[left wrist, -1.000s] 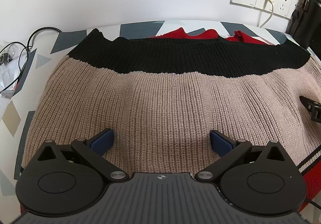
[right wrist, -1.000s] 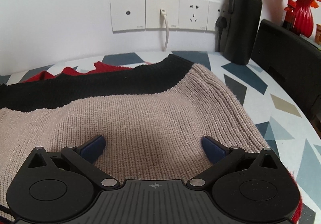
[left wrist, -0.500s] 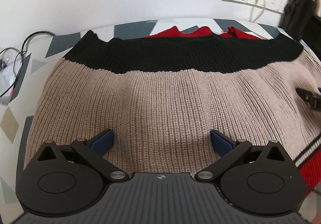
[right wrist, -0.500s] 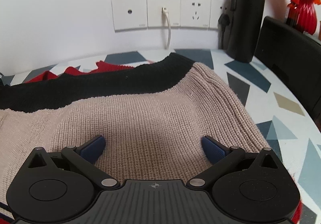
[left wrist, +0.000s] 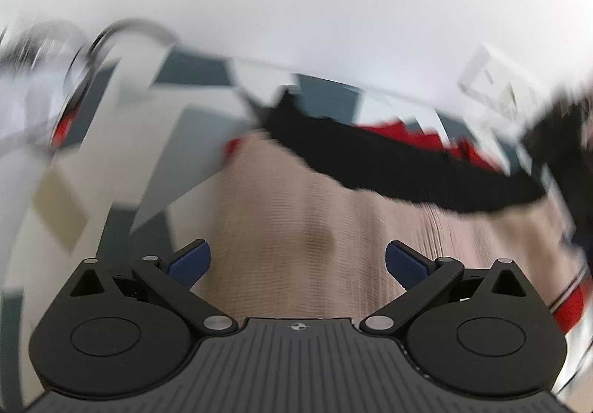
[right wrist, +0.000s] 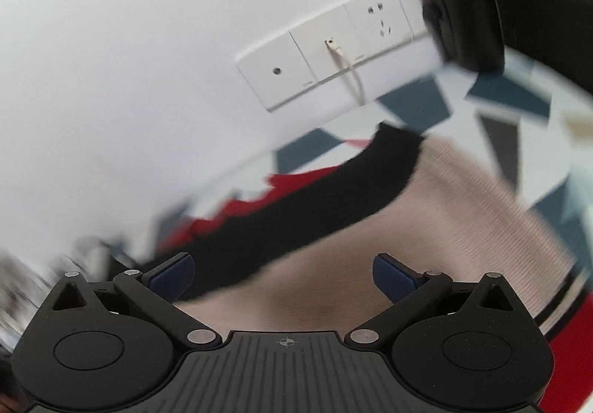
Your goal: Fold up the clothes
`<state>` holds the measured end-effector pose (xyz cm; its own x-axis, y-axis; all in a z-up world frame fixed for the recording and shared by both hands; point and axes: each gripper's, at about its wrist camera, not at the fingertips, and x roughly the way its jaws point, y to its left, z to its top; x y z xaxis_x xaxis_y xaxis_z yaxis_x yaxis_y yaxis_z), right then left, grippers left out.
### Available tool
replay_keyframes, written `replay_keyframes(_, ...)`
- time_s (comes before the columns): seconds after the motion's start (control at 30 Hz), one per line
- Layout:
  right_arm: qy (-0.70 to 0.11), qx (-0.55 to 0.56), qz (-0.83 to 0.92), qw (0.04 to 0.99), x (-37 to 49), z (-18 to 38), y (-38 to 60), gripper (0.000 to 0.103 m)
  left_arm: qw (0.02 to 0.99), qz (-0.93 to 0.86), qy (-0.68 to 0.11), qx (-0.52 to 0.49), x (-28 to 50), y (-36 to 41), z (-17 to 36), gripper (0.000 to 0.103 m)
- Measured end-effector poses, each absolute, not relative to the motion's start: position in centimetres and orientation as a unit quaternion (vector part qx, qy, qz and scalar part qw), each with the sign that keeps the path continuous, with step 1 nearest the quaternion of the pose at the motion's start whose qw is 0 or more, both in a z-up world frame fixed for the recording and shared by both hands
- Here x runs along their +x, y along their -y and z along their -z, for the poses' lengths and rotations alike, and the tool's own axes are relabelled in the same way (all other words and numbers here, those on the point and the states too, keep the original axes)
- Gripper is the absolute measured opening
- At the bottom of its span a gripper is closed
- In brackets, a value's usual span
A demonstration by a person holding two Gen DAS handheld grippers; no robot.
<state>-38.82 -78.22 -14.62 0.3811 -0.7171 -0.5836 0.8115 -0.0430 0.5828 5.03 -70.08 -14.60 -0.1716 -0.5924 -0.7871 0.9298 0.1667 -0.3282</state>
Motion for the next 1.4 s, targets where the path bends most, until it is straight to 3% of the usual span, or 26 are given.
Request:
replay_keyframes(0.33,-0.078,0.431,0.573,0.693,-36.6,15.7,77.9,0.102,0.579,0.629,-0.45,0.257,4.8,72.5,19.0,0.103)
replay_keyframes(0.63,-0.013,0.439,0.631,0.64,-41.7,15.9,77.4,0.102,0.564,0.629,-0.452,0.286,4.6,74.3,19.1,0.103)
replay_keyframes(0.87,0.029,0.462,0.645,0.608,-44.8,17.1,76.7,0.102,0.593,0.618,-0.447,0.257,4.4,73.8,19.3,0.103)
replay_keyframes(1.4,0.011,0.482,0.609,0.63,-43.7,18.8,75.1,0.102,0.62,0.617,-0.431,0.223,4.1,71.8,19.6,0.103)
